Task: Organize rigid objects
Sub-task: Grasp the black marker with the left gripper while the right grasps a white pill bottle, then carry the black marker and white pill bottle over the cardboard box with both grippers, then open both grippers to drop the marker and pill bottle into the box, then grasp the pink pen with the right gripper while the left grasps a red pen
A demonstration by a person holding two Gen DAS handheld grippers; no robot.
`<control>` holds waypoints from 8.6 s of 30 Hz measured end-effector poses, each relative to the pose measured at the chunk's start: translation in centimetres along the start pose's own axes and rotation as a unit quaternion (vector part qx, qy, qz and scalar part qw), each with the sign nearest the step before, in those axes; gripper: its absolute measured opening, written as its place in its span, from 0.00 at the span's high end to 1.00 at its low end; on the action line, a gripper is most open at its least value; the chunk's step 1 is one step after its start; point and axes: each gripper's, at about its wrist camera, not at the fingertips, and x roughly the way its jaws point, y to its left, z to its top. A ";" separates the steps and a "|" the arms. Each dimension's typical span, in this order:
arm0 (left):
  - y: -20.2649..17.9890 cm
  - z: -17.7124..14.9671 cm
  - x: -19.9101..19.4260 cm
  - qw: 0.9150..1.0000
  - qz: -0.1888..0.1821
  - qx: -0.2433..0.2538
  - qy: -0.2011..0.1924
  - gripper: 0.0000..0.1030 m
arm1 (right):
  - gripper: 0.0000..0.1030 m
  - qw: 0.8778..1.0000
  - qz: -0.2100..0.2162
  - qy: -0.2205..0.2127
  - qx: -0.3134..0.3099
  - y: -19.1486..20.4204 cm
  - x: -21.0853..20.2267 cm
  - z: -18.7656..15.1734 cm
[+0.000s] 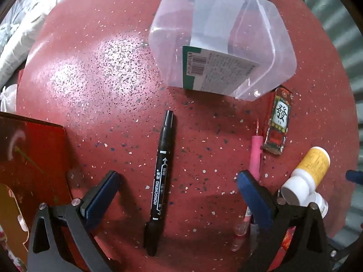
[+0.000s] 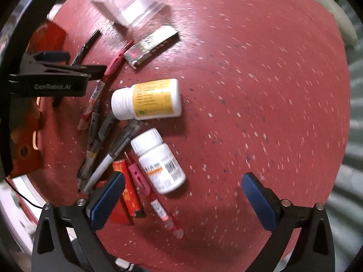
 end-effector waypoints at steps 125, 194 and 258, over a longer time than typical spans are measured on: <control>18.3 -22.0 -18.2 0.963 0.021 -0.249 -0.105 0.91 | 0.67 0.985 0.094 -0.093 -0.114 28.4 -15.4 1.8; 18.2 -15.7 -13.0 0.972 0.008 -0.224 -0.074 0.00 | 0.16 0.992 0.029 -0.115 -0.038 21.1 -14.0 3.8; -6.3 -5.8 -1.6 0.997 0.059 -0.018 -0.036 0.00 | 0.16 0.998 -0.047 0.010 -0.039 0.4 -0.1 -10.0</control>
